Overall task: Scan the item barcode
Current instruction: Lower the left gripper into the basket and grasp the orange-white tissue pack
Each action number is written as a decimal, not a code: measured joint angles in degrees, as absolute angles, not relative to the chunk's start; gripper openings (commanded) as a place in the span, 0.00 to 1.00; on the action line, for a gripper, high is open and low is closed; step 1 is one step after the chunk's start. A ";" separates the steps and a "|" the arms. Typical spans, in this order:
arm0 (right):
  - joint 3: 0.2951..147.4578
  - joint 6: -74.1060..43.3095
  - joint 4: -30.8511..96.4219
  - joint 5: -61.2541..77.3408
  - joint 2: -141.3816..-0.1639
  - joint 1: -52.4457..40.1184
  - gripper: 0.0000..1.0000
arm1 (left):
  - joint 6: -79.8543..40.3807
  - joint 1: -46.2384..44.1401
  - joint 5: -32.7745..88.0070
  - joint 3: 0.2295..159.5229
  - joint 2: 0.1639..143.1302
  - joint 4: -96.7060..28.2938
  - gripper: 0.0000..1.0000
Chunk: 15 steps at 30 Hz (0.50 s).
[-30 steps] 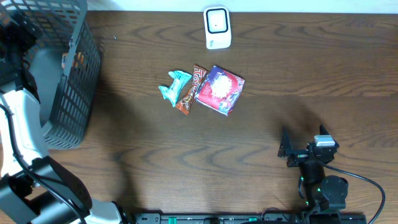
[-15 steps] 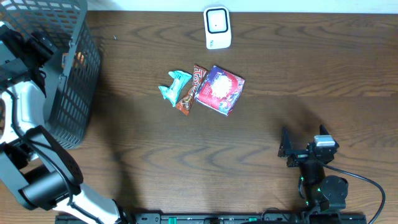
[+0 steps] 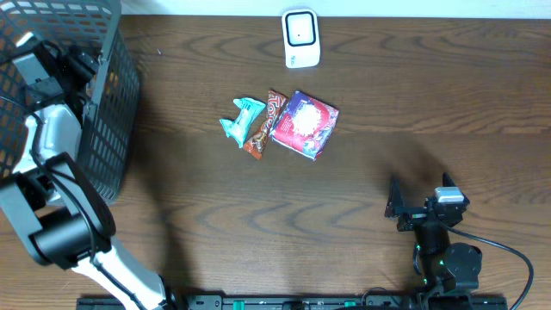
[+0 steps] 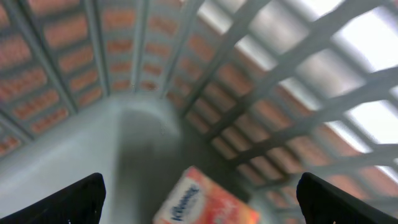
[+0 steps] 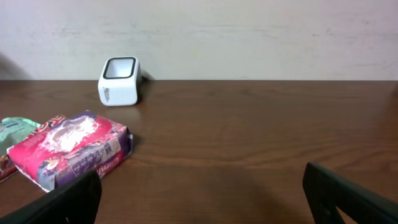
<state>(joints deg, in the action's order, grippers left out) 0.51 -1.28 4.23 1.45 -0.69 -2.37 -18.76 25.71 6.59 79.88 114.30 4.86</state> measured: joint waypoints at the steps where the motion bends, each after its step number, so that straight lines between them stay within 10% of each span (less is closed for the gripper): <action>1: 0.51 -1.28 4.23 1.45 -0.69 -2.37 0.99 | -19.38 25.76 6.11 79.88 115.26 4.91 0.98; 15: 0.51 -1.28 4.23 1.45 -0.69 -2.37 0.99 | -27.11 25.71 5.80 79.88 120.60 4.71 0.93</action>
